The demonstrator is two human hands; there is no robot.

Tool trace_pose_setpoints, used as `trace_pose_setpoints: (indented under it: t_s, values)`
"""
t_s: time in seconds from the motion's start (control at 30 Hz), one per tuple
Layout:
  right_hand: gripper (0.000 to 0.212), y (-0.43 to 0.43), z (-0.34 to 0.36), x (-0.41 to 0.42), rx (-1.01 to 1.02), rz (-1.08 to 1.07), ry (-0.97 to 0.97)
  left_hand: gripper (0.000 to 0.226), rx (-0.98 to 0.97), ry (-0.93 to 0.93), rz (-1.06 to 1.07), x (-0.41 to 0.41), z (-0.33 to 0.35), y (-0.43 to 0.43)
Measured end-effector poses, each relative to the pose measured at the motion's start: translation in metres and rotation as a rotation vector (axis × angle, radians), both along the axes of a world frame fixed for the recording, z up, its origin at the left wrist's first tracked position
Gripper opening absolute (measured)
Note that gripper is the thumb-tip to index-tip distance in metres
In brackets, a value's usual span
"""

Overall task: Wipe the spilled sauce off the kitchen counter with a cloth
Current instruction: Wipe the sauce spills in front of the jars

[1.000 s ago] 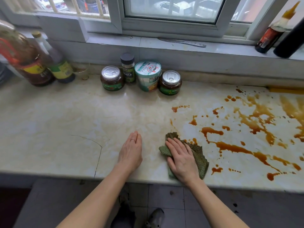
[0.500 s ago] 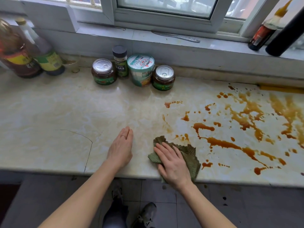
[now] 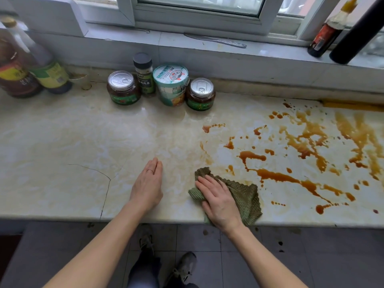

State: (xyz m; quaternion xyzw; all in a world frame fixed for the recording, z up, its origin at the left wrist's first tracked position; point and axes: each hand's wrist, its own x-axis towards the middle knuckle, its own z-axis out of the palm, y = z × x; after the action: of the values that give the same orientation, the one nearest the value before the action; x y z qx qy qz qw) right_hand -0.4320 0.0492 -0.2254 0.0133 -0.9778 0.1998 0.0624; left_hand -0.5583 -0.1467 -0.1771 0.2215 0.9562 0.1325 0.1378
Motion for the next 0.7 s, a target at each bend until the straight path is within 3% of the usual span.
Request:
trace_pose_setpoints:
  t_s: [0.27,0.53,0.7]
  values:
    - [0.056,0.039,0.005,0.004,-0.033,-0.351,-0.036,0.072,0.003,-0.017,0.001,0.001,0.005,0.002]
    - [0.057,-0.029,0.002,-0.037,0.033,-0.047,-0.065,0.070,-0.004,-0.009,0.007,-0.001,0.002,0.003]
    - [0.064,0.007,0.004,-0.055,0.104,-0.178,-0.131,0.070,-0.012,-0.026,-0.001,-0.001,0.004,0.002]
